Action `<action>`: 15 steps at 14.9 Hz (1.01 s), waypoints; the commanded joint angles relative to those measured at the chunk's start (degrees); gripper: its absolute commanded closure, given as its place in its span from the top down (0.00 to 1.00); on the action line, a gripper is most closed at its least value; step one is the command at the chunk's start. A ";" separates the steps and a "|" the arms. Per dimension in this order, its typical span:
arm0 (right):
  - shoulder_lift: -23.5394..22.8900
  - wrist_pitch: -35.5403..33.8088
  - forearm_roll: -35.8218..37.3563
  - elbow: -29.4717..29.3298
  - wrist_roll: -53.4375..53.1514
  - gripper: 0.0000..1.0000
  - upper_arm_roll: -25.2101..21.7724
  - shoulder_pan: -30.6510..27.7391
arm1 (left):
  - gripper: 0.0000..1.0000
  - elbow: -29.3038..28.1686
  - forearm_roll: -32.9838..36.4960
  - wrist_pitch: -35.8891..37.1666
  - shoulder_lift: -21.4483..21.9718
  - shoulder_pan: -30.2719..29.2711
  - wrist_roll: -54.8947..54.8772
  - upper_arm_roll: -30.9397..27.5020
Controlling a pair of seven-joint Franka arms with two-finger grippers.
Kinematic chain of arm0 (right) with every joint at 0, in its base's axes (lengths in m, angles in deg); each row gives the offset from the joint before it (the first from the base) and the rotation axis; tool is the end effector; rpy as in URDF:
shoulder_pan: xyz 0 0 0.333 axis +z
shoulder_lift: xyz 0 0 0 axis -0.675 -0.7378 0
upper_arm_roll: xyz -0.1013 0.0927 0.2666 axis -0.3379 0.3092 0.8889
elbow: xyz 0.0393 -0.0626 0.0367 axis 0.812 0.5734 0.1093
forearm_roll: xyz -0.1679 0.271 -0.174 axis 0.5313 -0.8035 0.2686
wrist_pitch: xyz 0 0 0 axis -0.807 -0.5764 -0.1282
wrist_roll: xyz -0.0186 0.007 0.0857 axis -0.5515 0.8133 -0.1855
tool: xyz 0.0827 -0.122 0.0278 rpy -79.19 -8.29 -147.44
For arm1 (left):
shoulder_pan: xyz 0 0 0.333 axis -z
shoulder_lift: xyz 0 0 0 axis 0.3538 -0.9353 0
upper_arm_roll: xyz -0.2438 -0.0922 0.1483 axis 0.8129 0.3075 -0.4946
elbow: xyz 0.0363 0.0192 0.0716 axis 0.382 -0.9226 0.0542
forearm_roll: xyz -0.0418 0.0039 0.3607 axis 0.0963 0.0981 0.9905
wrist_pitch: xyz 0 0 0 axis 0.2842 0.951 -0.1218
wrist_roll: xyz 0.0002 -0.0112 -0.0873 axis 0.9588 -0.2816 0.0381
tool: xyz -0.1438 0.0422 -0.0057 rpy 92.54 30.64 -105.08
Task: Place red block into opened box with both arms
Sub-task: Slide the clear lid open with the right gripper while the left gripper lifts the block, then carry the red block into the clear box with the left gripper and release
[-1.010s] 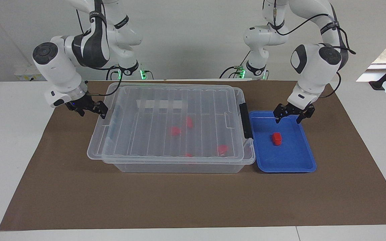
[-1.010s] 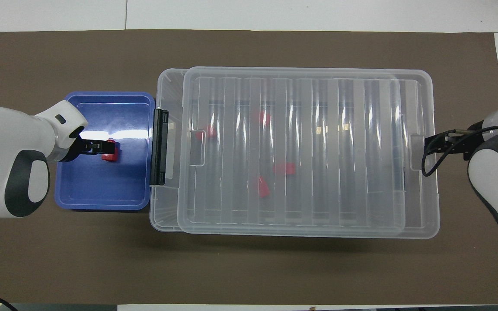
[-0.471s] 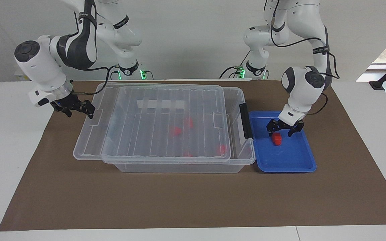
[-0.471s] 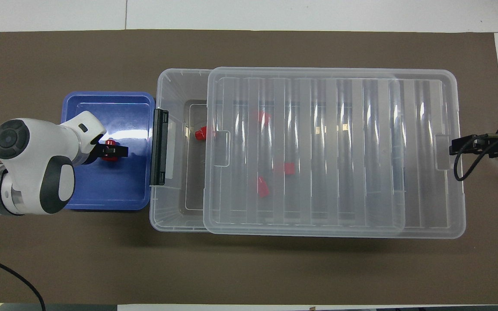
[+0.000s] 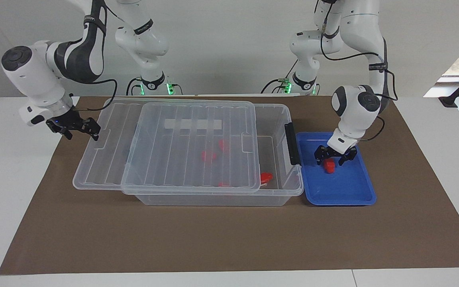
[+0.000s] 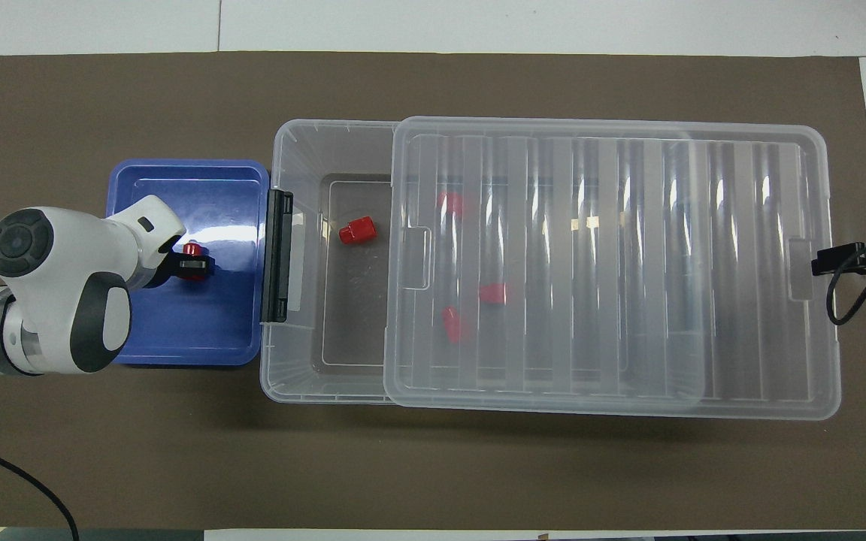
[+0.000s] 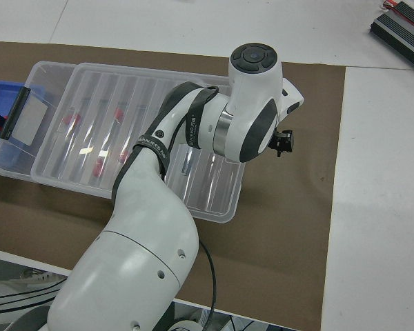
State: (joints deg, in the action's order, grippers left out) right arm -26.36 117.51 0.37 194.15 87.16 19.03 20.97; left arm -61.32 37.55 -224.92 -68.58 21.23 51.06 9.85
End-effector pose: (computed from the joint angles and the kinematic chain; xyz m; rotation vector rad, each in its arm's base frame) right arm 0.4968 -0.1475 0.4124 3.1229 -0.0700 -0.0517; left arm 0.5194 -0.0629 0.2715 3.0976 -0.1827 0.0980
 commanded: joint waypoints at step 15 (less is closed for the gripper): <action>0.59 1.61 1.48 -0.17 7.74 1.00 0.49 -4.10 | 0.00 15.87 -0.07 29.27 13.32 9.13 17.07 2.95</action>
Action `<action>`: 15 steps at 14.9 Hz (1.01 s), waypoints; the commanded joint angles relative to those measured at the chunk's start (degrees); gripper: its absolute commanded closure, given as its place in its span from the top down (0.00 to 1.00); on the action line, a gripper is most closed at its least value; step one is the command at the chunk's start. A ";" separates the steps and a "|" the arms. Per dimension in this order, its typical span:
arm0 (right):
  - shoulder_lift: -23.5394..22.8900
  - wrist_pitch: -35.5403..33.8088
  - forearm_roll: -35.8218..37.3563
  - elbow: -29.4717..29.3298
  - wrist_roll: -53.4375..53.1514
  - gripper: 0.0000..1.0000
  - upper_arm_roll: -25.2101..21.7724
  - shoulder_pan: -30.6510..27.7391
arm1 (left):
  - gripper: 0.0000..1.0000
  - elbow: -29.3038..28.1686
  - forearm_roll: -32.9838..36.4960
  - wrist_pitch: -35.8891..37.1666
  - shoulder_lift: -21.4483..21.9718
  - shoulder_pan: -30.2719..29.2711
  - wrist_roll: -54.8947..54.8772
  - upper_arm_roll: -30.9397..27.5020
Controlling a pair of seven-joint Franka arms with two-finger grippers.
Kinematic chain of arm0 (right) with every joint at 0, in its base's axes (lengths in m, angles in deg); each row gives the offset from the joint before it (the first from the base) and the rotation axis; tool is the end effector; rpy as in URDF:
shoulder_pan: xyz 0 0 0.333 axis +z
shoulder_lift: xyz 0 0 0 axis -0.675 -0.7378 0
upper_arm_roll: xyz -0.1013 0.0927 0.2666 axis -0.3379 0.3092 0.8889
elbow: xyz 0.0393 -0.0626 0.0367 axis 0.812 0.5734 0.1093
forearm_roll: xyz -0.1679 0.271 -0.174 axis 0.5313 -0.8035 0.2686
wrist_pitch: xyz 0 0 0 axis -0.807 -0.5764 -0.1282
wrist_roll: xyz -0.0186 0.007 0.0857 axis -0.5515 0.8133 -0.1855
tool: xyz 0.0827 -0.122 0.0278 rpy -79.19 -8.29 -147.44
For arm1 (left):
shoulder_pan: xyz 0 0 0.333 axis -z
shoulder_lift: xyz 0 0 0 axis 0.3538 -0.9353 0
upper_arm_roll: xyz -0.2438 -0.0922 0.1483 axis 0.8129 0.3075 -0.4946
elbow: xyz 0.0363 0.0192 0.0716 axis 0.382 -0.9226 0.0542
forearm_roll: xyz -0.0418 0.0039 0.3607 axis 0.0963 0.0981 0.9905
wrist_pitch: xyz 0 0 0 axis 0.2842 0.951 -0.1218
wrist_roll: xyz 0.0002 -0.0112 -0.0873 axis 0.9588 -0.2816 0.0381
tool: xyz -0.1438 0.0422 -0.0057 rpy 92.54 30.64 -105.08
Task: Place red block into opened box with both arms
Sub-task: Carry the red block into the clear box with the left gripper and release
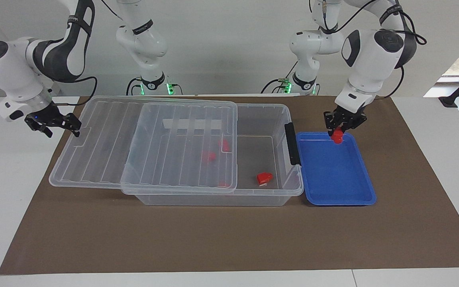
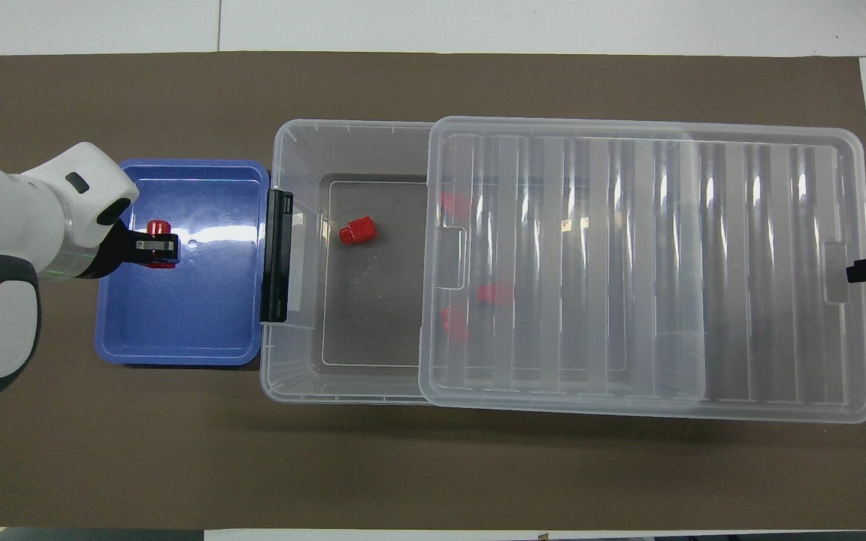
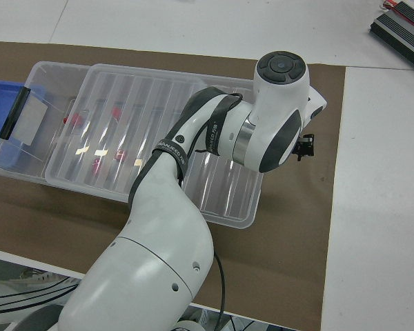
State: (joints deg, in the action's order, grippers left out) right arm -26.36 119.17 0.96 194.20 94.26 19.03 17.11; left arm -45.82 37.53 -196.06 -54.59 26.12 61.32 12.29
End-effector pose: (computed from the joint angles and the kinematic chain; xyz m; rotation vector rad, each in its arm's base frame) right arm 0.4893 -0.1829 0.4146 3.1088 0.0254 -0.0178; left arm 0.4966 -0.1297 0.4677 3.1112 -0.1240 0.1094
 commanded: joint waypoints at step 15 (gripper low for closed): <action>1.38 -31.35 -0.78 -23.69 -7.18 1.00 1.09 9.61 | 0.00 -6.75 -0.05 -20.14 -11.30 20.88 25.12 0.42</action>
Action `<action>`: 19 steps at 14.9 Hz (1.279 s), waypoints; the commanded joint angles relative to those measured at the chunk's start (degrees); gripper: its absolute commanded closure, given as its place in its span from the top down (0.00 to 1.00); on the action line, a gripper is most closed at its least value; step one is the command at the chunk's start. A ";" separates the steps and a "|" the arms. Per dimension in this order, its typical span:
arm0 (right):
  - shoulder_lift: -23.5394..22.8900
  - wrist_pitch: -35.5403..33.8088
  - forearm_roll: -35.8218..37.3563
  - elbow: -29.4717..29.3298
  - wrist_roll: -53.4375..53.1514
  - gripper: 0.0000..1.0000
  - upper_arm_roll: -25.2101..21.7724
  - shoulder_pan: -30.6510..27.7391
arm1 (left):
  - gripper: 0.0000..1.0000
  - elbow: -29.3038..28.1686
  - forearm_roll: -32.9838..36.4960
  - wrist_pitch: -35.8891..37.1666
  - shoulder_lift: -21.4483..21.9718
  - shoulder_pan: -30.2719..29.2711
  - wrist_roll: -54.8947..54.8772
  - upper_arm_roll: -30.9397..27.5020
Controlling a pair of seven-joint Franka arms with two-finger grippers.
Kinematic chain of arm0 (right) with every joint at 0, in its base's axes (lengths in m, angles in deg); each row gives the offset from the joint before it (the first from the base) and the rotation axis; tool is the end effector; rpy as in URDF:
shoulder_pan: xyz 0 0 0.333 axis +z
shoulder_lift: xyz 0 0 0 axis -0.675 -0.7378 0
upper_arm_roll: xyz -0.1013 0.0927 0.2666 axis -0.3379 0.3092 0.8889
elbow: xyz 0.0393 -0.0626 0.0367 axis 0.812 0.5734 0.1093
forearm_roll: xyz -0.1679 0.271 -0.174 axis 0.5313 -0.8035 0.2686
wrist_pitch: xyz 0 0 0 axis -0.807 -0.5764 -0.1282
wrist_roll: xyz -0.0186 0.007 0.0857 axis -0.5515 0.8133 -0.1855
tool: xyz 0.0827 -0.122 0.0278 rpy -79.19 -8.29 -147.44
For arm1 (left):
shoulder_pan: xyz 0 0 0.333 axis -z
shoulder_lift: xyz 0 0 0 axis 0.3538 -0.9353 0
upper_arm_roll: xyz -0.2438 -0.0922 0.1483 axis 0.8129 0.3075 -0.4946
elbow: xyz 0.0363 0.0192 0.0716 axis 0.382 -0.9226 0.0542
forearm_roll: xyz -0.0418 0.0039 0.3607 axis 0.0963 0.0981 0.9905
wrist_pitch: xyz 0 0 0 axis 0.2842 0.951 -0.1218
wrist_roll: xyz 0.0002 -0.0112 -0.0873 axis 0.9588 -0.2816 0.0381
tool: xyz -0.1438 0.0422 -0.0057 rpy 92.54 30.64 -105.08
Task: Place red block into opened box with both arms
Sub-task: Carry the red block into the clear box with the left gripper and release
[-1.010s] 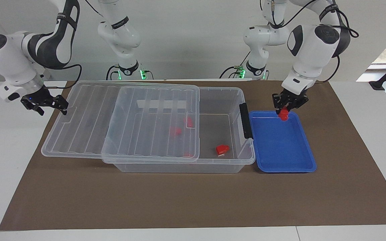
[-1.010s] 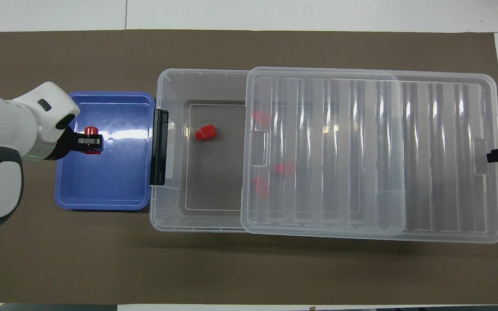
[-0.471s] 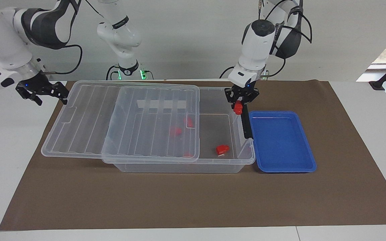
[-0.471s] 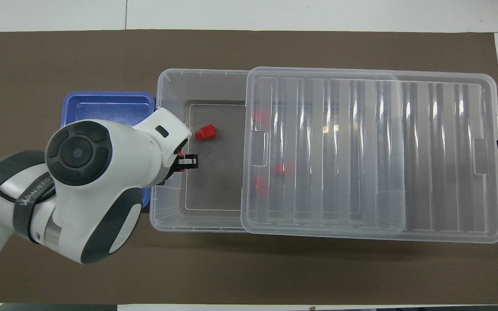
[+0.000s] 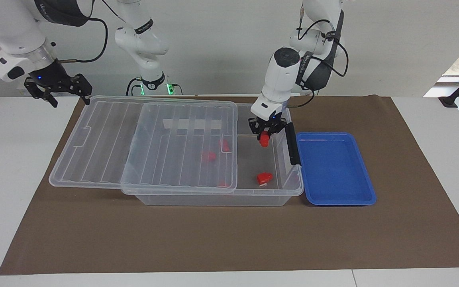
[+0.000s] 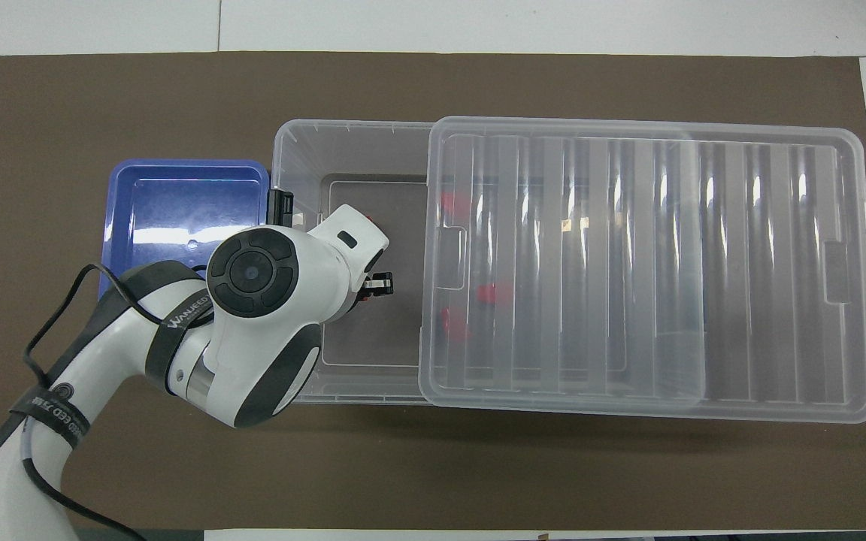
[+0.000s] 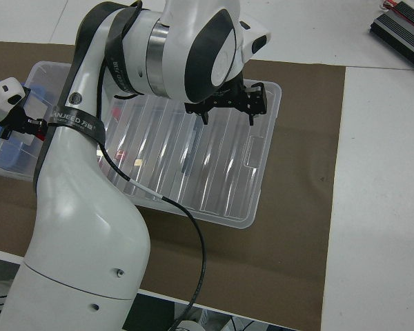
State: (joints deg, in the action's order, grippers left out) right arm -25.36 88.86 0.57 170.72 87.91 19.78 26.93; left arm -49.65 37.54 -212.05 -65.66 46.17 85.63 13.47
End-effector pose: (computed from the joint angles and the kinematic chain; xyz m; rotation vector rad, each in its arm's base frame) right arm 0.4908 -0.0865 0.5616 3.1234 0.1143 -0.1657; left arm 0.4515 -0.3213 0.3632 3.0543 -0.0274 0.0869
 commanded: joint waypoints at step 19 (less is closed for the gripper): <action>1.36 -0.34 -0.65 1.54 -3.47 1.00 0.61 1.99 | 1.00 -2.06 -0.05 0.72 2.31 -0.49 0.64 -1.19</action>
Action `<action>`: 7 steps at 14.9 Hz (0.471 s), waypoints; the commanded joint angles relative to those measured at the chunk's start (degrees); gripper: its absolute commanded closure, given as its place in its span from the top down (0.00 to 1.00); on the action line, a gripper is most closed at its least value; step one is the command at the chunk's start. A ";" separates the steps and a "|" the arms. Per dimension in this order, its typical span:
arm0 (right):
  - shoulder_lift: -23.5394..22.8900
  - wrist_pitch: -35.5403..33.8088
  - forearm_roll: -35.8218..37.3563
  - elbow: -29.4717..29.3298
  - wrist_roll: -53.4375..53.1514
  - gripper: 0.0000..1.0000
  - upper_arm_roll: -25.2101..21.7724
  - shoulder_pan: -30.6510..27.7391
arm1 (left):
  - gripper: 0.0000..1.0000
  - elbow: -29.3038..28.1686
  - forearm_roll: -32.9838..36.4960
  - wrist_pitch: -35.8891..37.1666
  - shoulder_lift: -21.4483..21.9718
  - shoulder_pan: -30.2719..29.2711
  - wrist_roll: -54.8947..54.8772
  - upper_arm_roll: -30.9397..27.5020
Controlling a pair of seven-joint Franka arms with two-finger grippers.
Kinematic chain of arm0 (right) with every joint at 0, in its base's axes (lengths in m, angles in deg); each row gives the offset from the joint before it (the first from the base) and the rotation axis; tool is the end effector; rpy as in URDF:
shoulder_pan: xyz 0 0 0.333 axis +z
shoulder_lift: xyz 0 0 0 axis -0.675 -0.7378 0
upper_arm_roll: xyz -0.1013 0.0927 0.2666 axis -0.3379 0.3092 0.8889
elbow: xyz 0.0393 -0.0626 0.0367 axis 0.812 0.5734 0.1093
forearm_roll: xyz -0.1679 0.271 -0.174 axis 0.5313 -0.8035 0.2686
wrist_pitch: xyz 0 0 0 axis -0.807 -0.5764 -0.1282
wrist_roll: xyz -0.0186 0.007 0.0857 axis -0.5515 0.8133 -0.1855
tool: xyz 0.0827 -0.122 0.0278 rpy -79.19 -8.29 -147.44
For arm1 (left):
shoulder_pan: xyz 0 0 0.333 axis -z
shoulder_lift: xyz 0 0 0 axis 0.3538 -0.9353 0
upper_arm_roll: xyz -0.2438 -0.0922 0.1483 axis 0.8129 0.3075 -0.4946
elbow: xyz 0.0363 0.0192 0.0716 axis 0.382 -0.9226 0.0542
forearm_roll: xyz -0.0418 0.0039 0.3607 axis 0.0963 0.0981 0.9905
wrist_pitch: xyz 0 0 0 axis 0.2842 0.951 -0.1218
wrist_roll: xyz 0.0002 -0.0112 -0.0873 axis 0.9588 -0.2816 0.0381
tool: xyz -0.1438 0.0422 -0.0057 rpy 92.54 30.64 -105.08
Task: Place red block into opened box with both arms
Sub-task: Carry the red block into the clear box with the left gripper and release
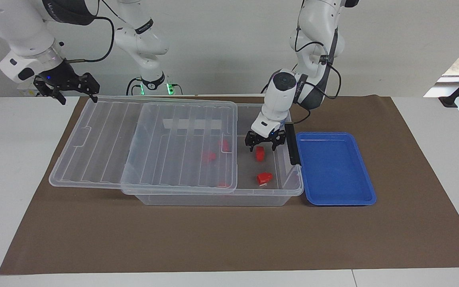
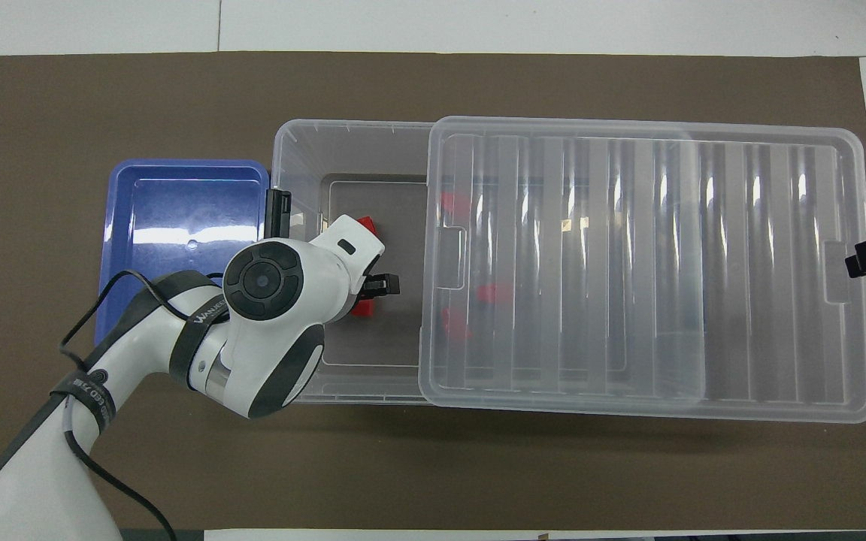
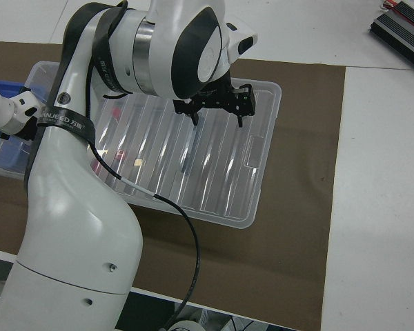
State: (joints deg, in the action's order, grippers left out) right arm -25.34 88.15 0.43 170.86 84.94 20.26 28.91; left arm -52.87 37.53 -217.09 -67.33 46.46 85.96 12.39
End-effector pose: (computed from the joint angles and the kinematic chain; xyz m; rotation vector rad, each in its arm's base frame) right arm 0.4919 -0.0646 0.5598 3.1221 0.1002 -0.1865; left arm 0.4537 -0.3134 0.3314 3.0520 0.0064 0.0895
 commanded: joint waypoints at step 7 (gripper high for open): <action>2.12 2.39 -0.34 3.33 1.76 1.00 -0.22 -0.25 | 1.00 3.64 -0.05 19.58 15.23 -4.89 -1.36 -0.28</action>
State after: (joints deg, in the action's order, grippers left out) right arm -25.21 88.74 0.42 171.41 85.03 20.22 29.52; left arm -48.25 37.55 -200.73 -55.75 43.82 85.86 12.09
